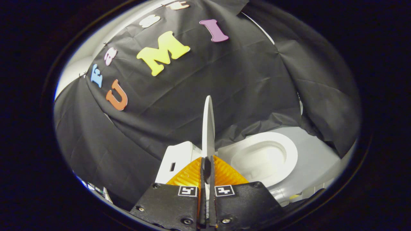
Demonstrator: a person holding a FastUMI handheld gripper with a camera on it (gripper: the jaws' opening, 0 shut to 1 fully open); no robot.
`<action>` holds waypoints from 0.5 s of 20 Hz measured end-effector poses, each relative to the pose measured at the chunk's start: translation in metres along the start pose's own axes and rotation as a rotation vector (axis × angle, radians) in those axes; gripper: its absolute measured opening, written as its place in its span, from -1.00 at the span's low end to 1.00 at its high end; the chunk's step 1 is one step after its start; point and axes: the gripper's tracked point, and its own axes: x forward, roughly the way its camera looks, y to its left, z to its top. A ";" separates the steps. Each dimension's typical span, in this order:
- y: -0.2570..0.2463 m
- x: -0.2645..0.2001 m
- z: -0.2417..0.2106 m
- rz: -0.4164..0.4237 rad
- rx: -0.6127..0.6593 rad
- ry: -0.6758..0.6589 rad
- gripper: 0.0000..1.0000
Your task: Open the toilet lid.
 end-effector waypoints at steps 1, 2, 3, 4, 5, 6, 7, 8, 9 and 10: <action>0.007 0.001 0.001 0.007 -0.010 0.000 -0.86; 0.014 0.001 -0.001 0.012 -0.017 -0.001 -0.86; 0.019 0.001 0.000 0.013 -0.026 -0.002 -0.86; 0.020 0.003 -0.003 0.014 -0.037 -0.003 -0.86; 0.025 0.003 -0.004 0.015 -0.045 -0.006 -0.86; 0.028 0.005 -0.004 0.013 -0.054 -0.007 -0.86; 0.032 0.004 -0.006 0.009 -0.057 -0.005 -0.86; 0.034 0.004 -0.006 0.005 -0.058 -0.006 -0.86; 0.039 0.005 -0.007 0.007 -0.061 -0.008 -0.86; 0.044 0.006 -0.009 0.010 -0.062 -0.004 -0.86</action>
